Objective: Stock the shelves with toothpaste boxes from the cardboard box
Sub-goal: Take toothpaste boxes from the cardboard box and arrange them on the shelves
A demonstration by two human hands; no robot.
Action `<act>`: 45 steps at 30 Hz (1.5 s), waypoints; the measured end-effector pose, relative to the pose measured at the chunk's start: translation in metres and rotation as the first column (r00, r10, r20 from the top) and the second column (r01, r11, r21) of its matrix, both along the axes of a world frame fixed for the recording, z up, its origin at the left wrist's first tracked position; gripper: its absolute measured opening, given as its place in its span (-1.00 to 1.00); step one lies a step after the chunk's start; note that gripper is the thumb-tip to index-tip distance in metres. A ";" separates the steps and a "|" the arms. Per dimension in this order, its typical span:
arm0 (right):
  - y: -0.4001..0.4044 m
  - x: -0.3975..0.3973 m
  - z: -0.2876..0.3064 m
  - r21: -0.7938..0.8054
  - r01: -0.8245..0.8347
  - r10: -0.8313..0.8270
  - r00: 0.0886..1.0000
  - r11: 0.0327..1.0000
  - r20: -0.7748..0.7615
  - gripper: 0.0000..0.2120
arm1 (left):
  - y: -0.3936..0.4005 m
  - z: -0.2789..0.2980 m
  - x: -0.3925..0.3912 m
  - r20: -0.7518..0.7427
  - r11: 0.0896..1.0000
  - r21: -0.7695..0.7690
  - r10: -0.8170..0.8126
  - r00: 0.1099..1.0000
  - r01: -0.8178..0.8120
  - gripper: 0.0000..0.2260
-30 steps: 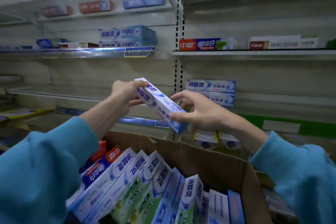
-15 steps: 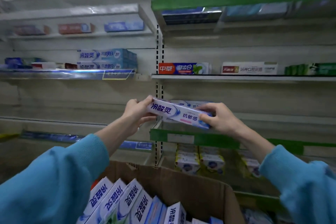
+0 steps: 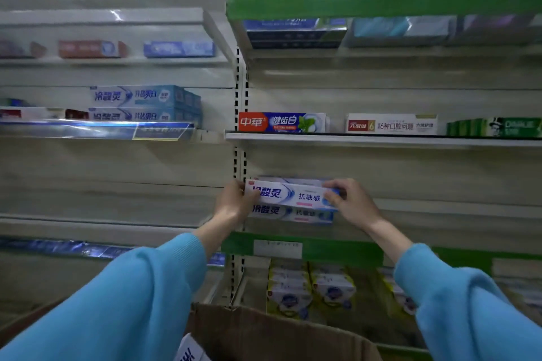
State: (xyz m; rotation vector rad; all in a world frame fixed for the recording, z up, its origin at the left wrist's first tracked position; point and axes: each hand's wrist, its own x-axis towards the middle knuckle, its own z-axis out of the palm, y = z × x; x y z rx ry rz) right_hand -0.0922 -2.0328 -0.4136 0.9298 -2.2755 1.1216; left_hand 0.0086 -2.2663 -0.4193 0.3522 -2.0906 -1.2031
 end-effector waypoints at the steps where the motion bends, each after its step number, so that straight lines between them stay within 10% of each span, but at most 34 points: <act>1: 0.000 -0.002 -0.006 -0.003 0.010 -0.010 1.000 1.000 -0.014 -0.74 | 0.000 -0.005 -0.003 0.005 0.999 -0.037 0.020 1.000 -0.020 -0.89; 45: -0.002 -0.023 -0.018 -0.243 0.043 -0.039 0.999 0.969 0.022 -0.85 | 0.000 -0.016 -0.028 0.000 0.980 -0.189 0.066 0.998 -0.065 -0.87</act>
